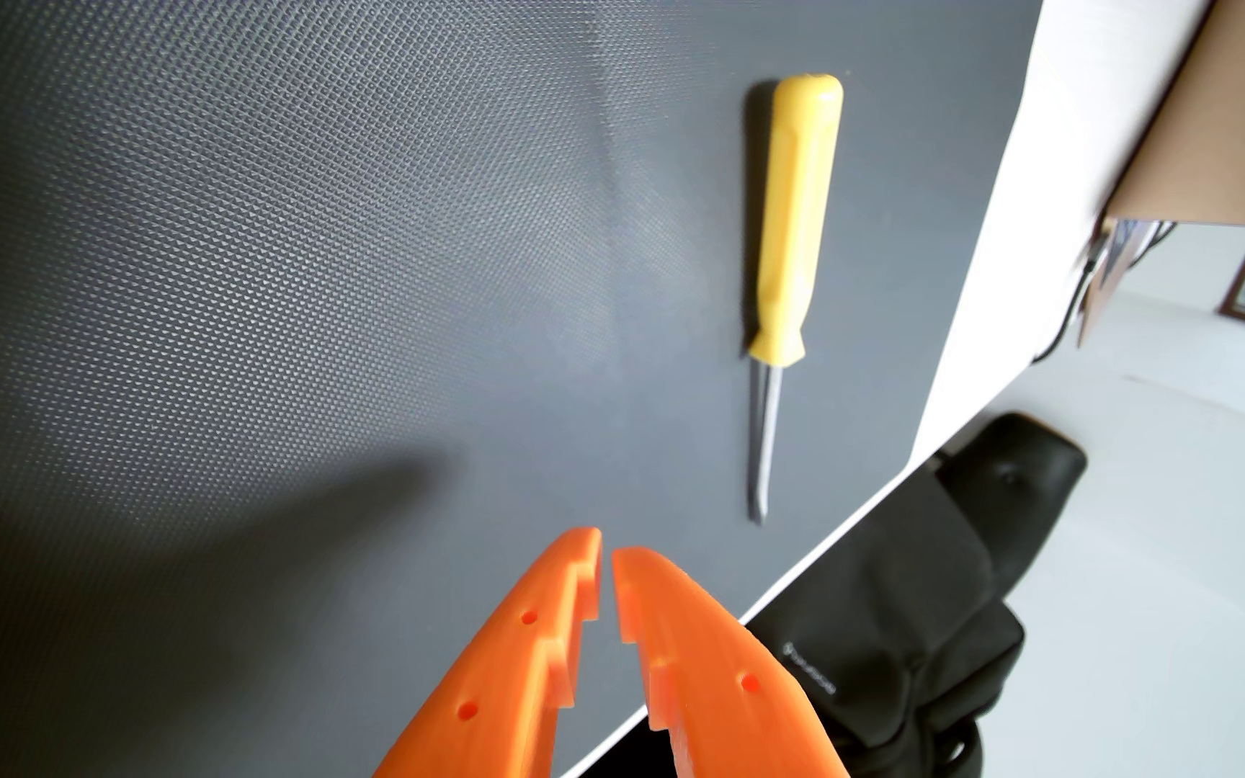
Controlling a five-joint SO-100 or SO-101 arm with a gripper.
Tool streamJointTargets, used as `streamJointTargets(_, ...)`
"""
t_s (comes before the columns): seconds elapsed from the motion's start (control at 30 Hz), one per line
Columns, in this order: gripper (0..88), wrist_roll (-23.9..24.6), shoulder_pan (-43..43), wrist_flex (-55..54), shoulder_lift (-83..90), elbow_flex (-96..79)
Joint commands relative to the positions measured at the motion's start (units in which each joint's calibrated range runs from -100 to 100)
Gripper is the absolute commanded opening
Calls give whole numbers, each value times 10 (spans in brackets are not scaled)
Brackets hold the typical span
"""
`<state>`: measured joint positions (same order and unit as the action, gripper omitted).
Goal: Grab the yellow screwdriver
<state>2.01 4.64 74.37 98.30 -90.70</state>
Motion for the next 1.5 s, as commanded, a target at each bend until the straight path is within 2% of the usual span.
streamJointTargets(0.0, 13, 0, -3, 4, 3, 1)
streamJointTargets(1.47, 13, -1, -10, 3, 3, 7)
